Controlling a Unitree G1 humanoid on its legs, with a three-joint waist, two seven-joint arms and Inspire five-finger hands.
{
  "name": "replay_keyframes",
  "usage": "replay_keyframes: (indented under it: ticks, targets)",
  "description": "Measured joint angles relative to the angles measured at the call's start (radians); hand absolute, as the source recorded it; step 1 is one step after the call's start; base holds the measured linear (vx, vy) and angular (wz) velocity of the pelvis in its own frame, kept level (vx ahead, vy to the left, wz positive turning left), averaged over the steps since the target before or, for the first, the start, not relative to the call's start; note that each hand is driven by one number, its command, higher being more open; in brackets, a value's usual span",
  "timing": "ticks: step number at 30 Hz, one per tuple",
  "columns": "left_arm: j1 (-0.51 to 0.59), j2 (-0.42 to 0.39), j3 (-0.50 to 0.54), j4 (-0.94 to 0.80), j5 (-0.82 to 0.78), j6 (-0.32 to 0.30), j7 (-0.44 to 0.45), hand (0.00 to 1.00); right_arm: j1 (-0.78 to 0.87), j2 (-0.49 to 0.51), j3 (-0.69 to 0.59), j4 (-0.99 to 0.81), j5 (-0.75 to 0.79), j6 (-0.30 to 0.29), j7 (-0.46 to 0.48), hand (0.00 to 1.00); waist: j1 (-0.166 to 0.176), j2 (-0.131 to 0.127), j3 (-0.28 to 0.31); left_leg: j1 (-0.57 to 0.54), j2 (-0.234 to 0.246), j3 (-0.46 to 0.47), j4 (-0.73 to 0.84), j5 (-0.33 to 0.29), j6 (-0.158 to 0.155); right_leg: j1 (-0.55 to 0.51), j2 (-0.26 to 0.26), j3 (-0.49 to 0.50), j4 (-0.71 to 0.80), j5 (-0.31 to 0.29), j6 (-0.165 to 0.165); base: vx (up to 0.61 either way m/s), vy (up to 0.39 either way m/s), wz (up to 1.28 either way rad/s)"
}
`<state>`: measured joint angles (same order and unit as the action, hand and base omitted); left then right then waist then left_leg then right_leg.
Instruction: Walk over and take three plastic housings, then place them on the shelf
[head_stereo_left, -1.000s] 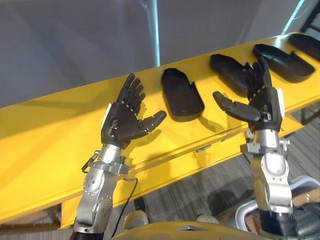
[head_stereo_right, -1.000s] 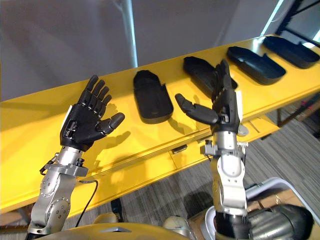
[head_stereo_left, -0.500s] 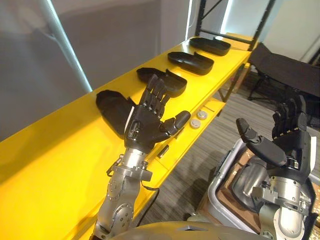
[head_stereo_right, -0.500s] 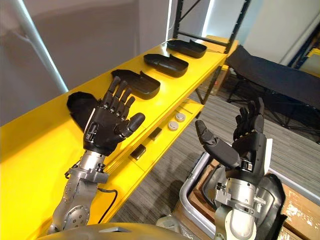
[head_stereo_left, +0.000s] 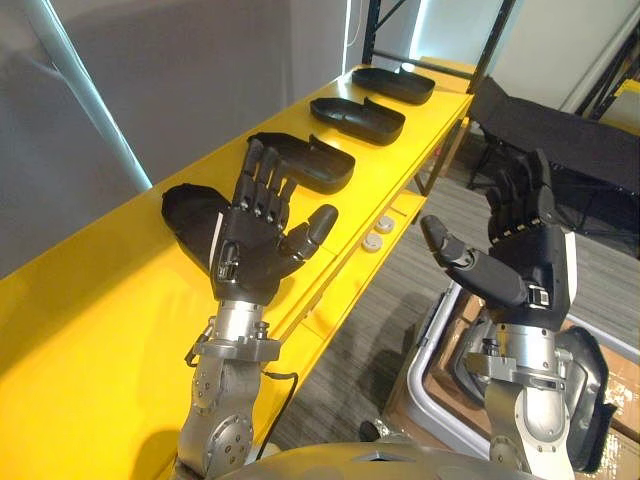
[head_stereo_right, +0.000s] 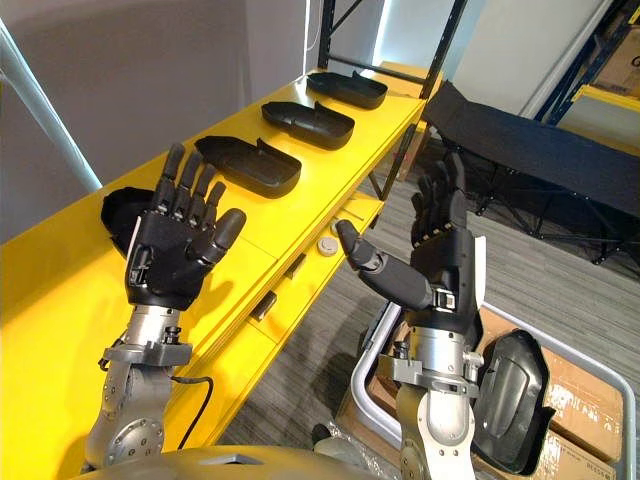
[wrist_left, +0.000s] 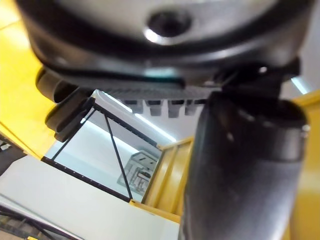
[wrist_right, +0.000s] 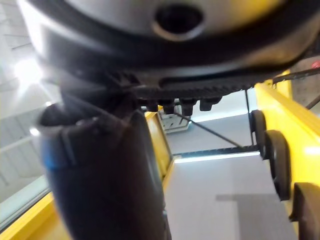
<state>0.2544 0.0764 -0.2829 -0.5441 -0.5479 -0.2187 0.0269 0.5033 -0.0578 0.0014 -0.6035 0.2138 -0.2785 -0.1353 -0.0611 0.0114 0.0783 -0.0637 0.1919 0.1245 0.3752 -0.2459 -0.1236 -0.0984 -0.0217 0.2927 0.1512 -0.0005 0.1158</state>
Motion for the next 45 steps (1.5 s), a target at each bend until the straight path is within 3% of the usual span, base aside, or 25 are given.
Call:
replay_keyframes:
  ticks: [3,5,6,7,9,11,13,14,15,16,17,19,21,23,24,25,26,29,30,31,33,34,39,41,45]
  targets:
    - [-0.034,0.000,-0.032,0.000,0.002,-0.019,-0.024,1.00,0.038,0.023,-0.032,0.001,0.011,-0.013,0.006,1.00,-0.002,-0.006,0.040,0.002,-0.001,0.043,0.041,-0.021,0.012,-0.025,-0.008,-0.034,0.042,0.006,0.011,-0.12,0.067,-0.42]
    - [-0.041,0.001,-0.037,0.004,0.008,-0.020,-0.021,1.00,0.006,0.019,-0.028,0.001,0.033,-0.037,0.038,1.00,0.002,-0.019,0.060,0.023,0.004,0.100,0.039,-0.020,0.027,-0.026,-0.021,-0.072,0.013,0.050,0.026,-0.21,-0.006,-0.85]
    - [-0.058,0.001,-0.024,0.012,0.011,-0.021,-0.018,1.00,-0.057,0.009,-0.009,0.009,0.046,-0.067,0.053,1.00,0.003,0.005,0.066,0.022,0.031,0.156,0.003,0.015,0.042,-0.034,-0.026,-0.117,0.015,0.072,0.015,-0.19,0.001,-0.70]
    - [-0.068,0.001,-0.014,0.021,0.015,-0.022,-0.016,1.00,-0.092,0.002,0.008,0.020,0.046,-0.080,0.050,1.00,0.003,0.004,0.066,0.023,0.036,0.170,-0.014,0.032,0.044,-0.052,-0.034,-0.159,0.086,0.028,-0.012,-0.16,0.002,-0.78]
    - [-0.108,0.002,0.056,0.084,0.034,-0.022,-0.006,1.00,-0.296,-0.050,0.079,0.141,0.021,-0.100,0.020,1.00,0.009,0.010,0.068,0.040,0.075,0.213,-0.075,0.102,0.030,-0.074,-0.113,-0.318,0.311,-0.068,-0.095,-0.11,-0.101,-0.62]
    - [-0.119,0.002,0.100,0.120,0.024,-0.020,-0.006,1.00,-0.397,-0.059,0.125,0.242,-0.035,-0.095,-0.020,1.00,0.033,0.012,0.068,0.038,0.114,0.233,-0.087,0.133,0.004,-0.068,-0.193,-0.372,0.414,-0.089,-0.128,-0.13,-0.230,-0.53]
    - [-0.118,0.002,0.128,0.158,-0.002,-0.017,-0.007,1.00,-0.445,-0.044,0.169,0.339,-0.082,-0.061,-0.057,1.00,0.069,-0.001,0.066,0.034,0.156,0.241,-0.110,0.186,-0.042,-0.030,-0.310,-0.384,0.457,-0.074,-0.132,-0.10,-0.351,-0.44]
    - [-0.108,0.005,0.139,0.161,-0.017,-0.014,-0.013,1.00,-0.444,-0.037,0.184,0.363,-0.092,-0.046,-0.061,1.00,0.082,-0.030,0.061,0.031,0.160,0.241,-0.117,0.205,-0.070,-0.010,-0.344,-0.382,0.416,0.039,-0.169,-0.11,-0.504,-0.38]
    - [-0.095,0.009,0.140,0.168,-0.039,-0.010,-0.023,1.00,-0.435,-0.027,0.189,0.383,-0.091,-0.027,-0.060,1.00,0.087,-0.023,0.063,0.015,0.185,0.211,-0.126,0.217,-0.074,-0.005,-0.296,-0.376,0.380,-0.019,-0.103,-0.13,-0.486,-0.69]
    - [-0.070,-0.001,0.132,0.170,-0.040,0.007,-0.031,1.00,-0.422,-0.034,0.174,0.399,-0.090,-0.005,-0.060,1.00,0.098,0.022,0.060,0.010,0.183,0.146,-0.147,0.198,-0.091,-0.006,-0.241,-0.360,0.310,-0.040,-0.079,-0.11,-0.444,-1.02]
    - [-0.057,0.000,0.121,0.168,-0.040,0.026,-0.053,1.00,-0.405,-0.037,0.146,0.403,-0.087,0.011,-0.052,1.00,0.098,0.032,0.059,0.005,0.201,0.136,-0.177,0.235,-0.071,0.003,-0.213,-0.355,0.211,-0.053,0.001,-0.05,-0.290,-1.09]
    - [-0.047,-0.007,0.123,0.167,-0.041,0.034,-0.075,1.00,-0.382,-0.054,0.109,0.403,-0.072,0.017,-0.032,1.00,0.079,0.018,0.068,0.005,0.225,0.160,-0.175,0.257,-0.082,0.023,-0.194,-0.391,0.113,-0.099,0.094,-0.05,-0.324,-0.84]
    - [-0.036,-0.043,0.121,0.168,-0.041,0.060,-0.076,1.00,-0.347,-0.090,0.056,0.403,-0.061,0.018,-0.005,1.00,0.036,0.041,0.094,0.019,0.268,0.156,-0.168,0.275,-0.066,0.068,-0.146,-0.399,0.047,-0.097,0.083,-0.08,-0.262,-0.39]
    - [0.016,-0.065,0.121,0.168,-0.078,0.067,-0.086,1.00,-0.285,-0.122,-0.001,0.403,-0.030,0.018,0.006,1.00,0.004,0.036,0.101,0.037,0.271,0.138,-0.140,0.339,0.012,0.101,-0.132,-0.379,0.018,-0.083,0.062,-0.08,-0.166,-0.28]
    - [0.028,-0.065,0.123,0.168,-0.084,0.066,-0.088,1.00,-0.274,-0.128,-0.008,0.400,-0.030,0.018,0.009,1.00,0.003,0.036,0.101,0.037,0.270,0.131,-0.128,0.348,0.025,0.104,-0.131,-0.369,0.009,-0.079,0.055,-0.07,-0.107,-0.49]
    - [0.045,-0.063,0.123,0.168,-0.083,0.065,-0.099,1.00,-0.261,-0.140,-0.019,0.393,-0.018,0.018,0.016,1.00,0.006,0.030,0.106,0.036,0.243,0.084,-0.110,0.313,0.012,0.097,-0.137,-0.349,-0.013,-0.070,0.047,-0.10,-0.015,-0.61]
    - [0.055,-0.061,0.118,0.167,-0.082,0.062,-0.118,1.00,-0.260,-0.151,-0.028,0.388,0.005,0.018,0.023,1.00,0.012,0.037,0.103,0.036,0.186,0.034,-0.092,0.237,0.014,0.083,-0.145,-0.325,-0.037,-0.054,0.037,-0.10,0.027,-0.60]
    - [0.052,-0.059,0.089,0.162,-0.083,0.055,-0.135,1.00,-0.252,-0.150,-0.034,0.368,0.011,0.032,0.012,1.00,0.011,0.050,0.105,0.031,0.113,-0.004,-0.090,0.100,0.021,0.062,-0.158,-0.302,-0.072,-0.019,0.050,-0.08,0.107,-0.26]
    - [0.047,-0.056,0.076,0.163,-0.082,0.055,-0.137,1.00,-0.249,-0.142,-0.032,0.367,0.008,0.041,-0.006,1.00,0.012,0.051,0.105,0.040,0.092,-0.020,-0.124,0.061,-0.009,0.057,-0.168,-0.299,-0.089,0.009,0.071,-0.07,0.185,-0.11]
    - [0.040,-0.047,0.072,0.163,-0.083,0.054,-0.136,1.00,-0.247,-0.123,-0.029,0.367,0.007,0.051,-0.019,1.00,0.016,0.042,0.108,0.038,0.070,-0.013,-0.135,0.069,-0.031,0.049,-0.188,-0.291,-0.097,0.032,0.086,-0.08,0.226,-0.15]
    - [0.029,-0.013,0.062,0.167,-0.081,0.058,-0.141,1.00,-0.231,-0.078,-0.019,0.374,-0.046,0.097,-0.069,1.00,0.036,0.012,0.122,0.037,0.034,0.005,-0.136,0.076,-0.053,0.049,-0.223,-0.315,-0.133,0.083,0.091,-0.07,0.178,-0.19]
    - [0.028,-0.004,0.064,0.171,-0.080,0.058,-0.141,1.00,-0.231,-0.075,-0.017,0.382,-0.053,0.112,-0.081,1.00,0.038,0.009,0.121,0.036,0.028,0.009,-0.136,0.078,-0.056,0.050,-0.229,-0.325,-0.140,0.092,0.089,-0.04,0.105,-0.15]
    - [-0.009,0.026,0.063,0.201,-0.068,0.060,-0.149,1.00,-0.315,-0.073,-0.099,0.617,-0.053,0.188,-0.205,1.00,0.036,0.005,0.122,-0.004,0.011,0.007,-0.132,0.078,-0.060,0.031,-0.248,-0.363,-0.164,0.113,0.094,-0.02,0.034,0.03]
    - [-0.060,0.037,0.046,0.201,-0.068,0.071,-0.147,1.00,-0.437,-0.094,-0.221,0.833,-0.050,0.210,-0.292,1.00,0.033,0.022,0.132,-0.074,0.012,-0.015,-0.118,0.090,-0.066,-0.014,-0.244,-0.379,-0.185,0.137,0.092,-0.01,-0.027,0.13]
    - [-0.125,0.043,0.041,0.202,-0.068,0.094,-0.148,1.00,-0.557,-0.171,-0.287,0.882,-0.039,0.217,-0.378,1.00,0.031,0.030,0.190,-0.113,0.017,-0.019,-0.114,0.098,-0.068,-0.033,-0.238,-0.386,-0.209,0.171,0.081,-0.04,-0.006,0.01]
